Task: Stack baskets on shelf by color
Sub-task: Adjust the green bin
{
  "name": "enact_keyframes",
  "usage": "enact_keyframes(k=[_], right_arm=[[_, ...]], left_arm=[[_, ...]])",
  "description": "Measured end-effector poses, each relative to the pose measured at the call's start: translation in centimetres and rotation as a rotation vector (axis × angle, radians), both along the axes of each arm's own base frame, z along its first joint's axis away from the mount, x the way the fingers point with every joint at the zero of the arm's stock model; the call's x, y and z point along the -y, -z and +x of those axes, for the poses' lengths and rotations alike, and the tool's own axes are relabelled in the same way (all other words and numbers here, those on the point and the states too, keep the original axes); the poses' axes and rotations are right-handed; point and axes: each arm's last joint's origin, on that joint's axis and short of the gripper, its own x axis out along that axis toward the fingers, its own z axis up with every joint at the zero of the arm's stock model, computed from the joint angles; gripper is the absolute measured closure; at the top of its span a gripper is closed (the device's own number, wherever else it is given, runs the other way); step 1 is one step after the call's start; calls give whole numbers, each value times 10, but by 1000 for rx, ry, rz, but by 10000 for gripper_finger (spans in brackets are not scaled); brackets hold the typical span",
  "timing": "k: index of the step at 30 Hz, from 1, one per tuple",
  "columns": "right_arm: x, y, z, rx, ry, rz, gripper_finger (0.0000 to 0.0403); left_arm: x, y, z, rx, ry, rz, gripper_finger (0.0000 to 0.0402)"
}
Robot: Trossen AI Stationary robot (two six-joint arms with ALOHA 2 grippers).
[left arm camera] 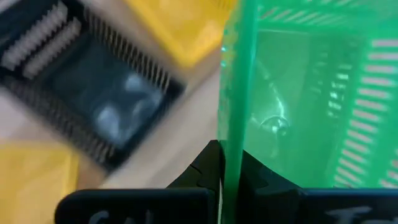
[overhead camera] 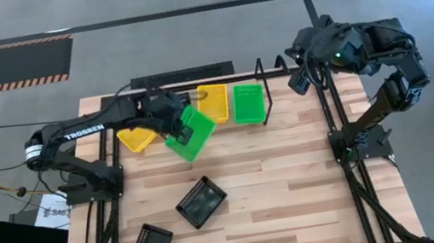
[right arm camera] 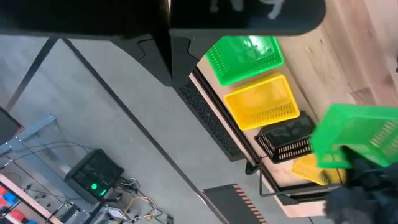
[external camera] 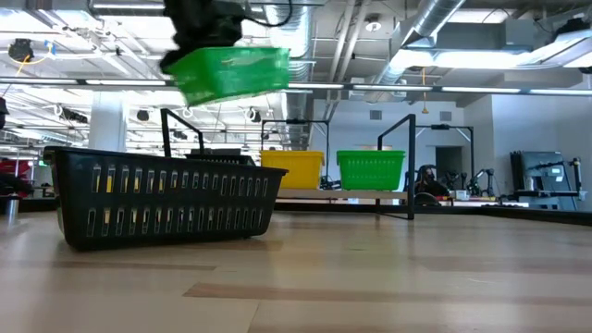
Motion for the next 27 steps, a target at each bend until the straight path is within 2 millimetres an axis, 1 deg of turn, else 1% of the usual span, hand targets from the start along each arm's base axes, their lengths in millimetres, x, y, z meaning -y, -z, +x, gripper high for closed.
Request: enact_keyframes(k=[5,10,14,19,23,27], right_arm=[[0,0,0,-10,-3,-2,400],[0,0,0,-41,-27,-28,400],[0,0,0,-41,-28,-29,399],[0,0,0,-41,-28,-28,399],[0,2,3,-49,-29,-28,398],[0,3,7,-59,-31,-28,398]], left_arm=[[30,10,-15,-220,-59,-28,401],[52,34,-27,-359,-149,-83,401],[67,62,-30,-385,-227,-184,401],[79,98,-38,-417,-343,-285,401],[83,119,-42,-410,-387,-329,401],[84,135,-45,-387,-393,-350,401]])
